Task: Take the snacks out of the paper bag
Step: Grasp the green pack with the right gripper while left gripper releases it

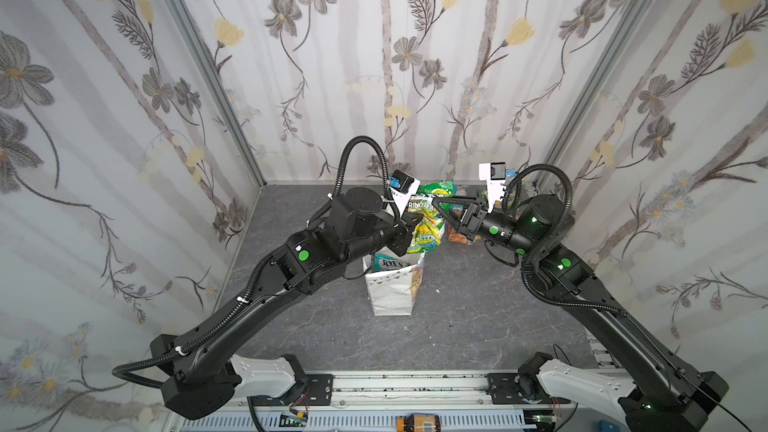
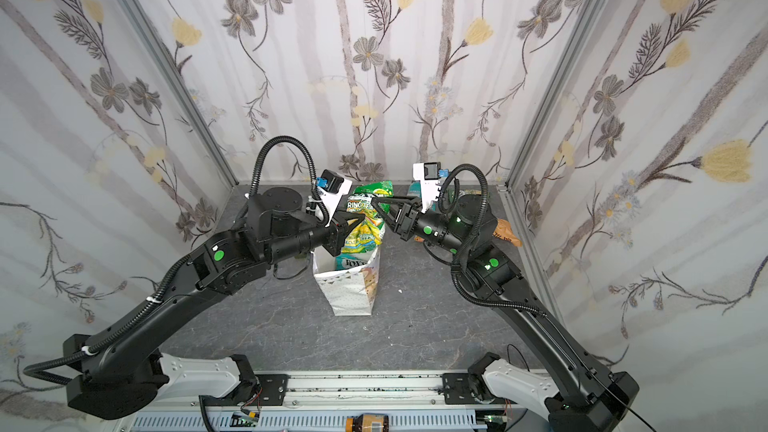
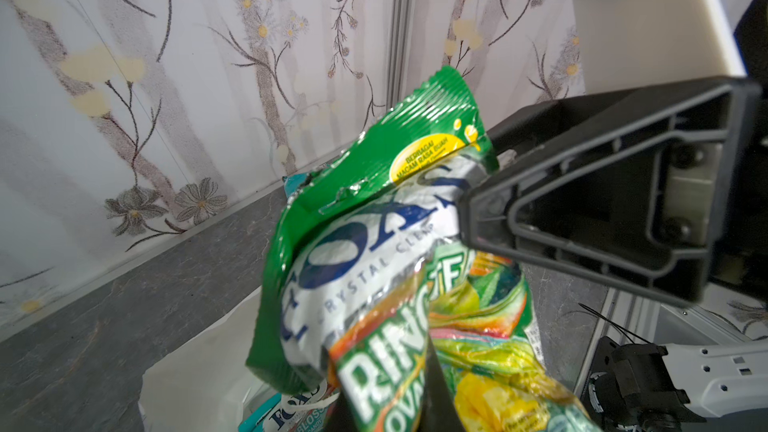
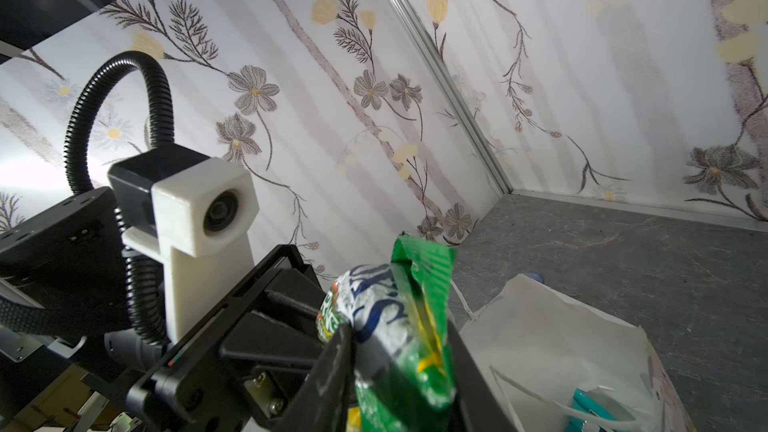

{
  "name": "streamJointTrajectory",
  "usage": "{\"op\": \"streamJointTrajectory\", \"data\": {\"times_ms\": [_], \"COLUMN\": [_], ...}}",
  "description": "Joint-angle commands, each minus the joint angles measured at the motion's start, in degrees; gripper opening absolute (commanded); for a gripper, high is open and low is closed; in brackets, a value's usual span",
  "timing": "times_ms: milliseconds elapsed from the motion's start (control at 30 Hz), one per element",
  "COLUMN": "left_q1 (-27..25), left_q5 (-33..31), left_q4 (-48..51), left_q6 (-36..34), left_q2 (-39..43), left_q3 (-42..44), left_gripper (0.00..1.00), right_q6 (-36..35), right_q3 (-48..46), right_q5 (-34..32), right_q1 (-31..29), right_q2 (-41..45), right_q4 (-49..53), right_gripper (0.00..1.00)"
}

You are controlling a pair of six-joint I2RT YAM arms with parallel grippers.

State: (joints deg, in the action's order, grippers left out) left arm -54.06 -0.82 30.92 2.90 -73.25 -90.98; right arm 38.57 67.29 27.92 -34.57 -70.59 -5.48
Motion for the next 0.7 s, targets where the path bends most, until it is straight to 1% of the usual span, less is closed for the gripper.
{"op": "streamJointTrajectory", "data": {"times_ms": [0,100,133,167,200,267,300,400,533,600,667], "left_q1": [-0.3,-0.4,-0.6,-0.5,-0.6,-0.7,-0.7,-0.8,-0.9,-0.9,-0.9], "left_q5": [0.1,-0.4,-0.6,-0.8,-0.9,-1.3,-1.6,-2.3,-2.5,-2.7,-2.6], "left_q4": [-3.4,-3.4,-3.6,-3.6,-3.6,-3.7,-3.9,-4.4,-4.7,-4.9,-5.3], "left_q6": [-1.3,-1.6,-1.8,-1.9,-2.1,-2.3,-2.4,-2.6,-2.8,-2.7,-2.6], "left_q2": [-0.4,-0.3,-0.3,-0.2,0.0,0.3,0.4,0.8,2.4,3.0,3.7], "left_q3": [-0.4,-0.3,-0.2,0.0,0.1,0.3,0.5,1.1,1.7,2.0,2.5], "left_gripper": [0.0,0.0,0.01,0.07,0.14,0.21,0.25,0.32,0.48,0.58,0.64], "right_q6": [1.2,1.1,1.2,1.2,1.2,1.0,0.9,0.6,0.1,0.0,-0.1], "right_q3": [0.0,0.2,0.3,0.3,0.4,0.7,0.9,1.6,2.6,3.2,3.7], "right_q5": [3.4,3.4,3.4,3.3,3.3,3.2,3.0,2.4,1.3,0.7,0.2], "right_q1": [-0.2,-0.2,-0.2,-0.2,-0.2,-0.2,-0.1,-0.1,0.1,0.3,0.7], "right_q2": [-0.2,-0.2,-0.3,-0.3,-0.2,-0.2,-0.2,0.0,0.3,0.5,0.6], "right_q4": [-4.7,-4.9,-4.9,-5.0,-5.0,-4.9,-4.9,-4.4,-3.9,-3.9,-3.8], "right_gripper": [0.21,0.11,0.09,0.08,0.04,0.0,0.0,0.0,0.0,0.0,0.0]}}
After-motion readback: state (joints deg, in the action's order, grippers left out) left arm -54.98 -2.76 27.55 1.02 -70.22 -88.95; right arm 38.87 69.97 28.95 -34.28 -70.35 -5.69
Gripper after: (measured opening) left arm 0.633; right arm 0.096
